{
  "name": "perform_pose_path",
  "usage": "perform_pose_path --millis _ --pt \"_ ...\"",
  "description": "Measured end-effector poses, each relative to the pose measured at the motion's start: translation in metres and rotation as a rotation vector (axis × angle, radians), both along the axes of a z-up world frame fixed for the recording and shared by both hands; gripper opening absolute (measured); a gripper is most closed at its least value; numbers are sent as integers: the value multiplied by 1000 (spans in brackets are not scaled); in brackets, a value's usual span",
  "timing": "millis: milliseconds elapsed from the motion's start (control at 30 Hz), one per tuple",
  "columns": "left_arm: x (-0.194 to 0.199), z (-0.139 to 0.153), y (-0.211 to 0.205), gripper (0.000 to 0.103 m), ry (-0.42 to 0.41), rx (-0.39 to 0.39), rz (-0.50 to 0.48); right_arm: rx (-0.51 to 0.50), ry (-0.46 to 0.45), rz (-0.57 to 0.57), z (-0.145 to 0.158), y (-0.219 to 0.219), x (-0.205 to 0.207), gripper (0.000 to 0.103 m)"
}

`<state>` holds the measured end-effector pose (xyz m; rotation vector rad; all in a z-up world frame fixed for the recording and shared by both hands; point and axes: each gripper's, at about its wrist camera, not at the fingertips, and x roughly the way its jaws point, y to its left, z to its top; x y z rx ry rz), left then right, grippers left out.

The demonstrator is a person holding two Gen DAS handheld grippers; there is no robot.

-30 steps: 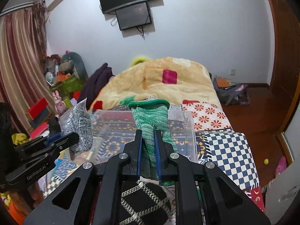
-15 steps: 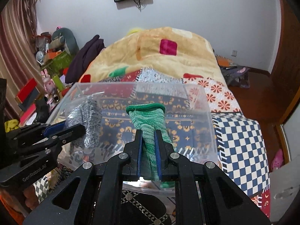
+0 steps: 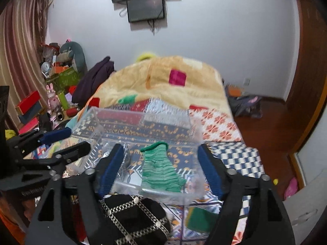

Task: Organize soft objects
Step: 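Lower the grey glove into the box with the left tool while the right tool drops the green glove in, then grasp the beaded bracelet with the left tool while the right tool grasps the green sponge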

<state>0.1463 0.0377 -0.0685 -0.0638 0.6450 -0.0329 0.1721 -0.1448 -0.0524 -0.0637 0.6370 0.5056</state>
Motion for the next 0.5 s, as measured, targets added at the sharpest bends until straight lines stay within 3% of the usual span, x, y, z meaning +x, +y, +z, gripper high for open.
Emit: perform_pose_path --millis 167,500 --pt "-23 -3 -7 84 -14 -9 6 13 -15 -33 6 -23 -14 85" --pt "-56 -45 -19 83 38 4 -12 -56 89 -91 -38 -54 -26 88"
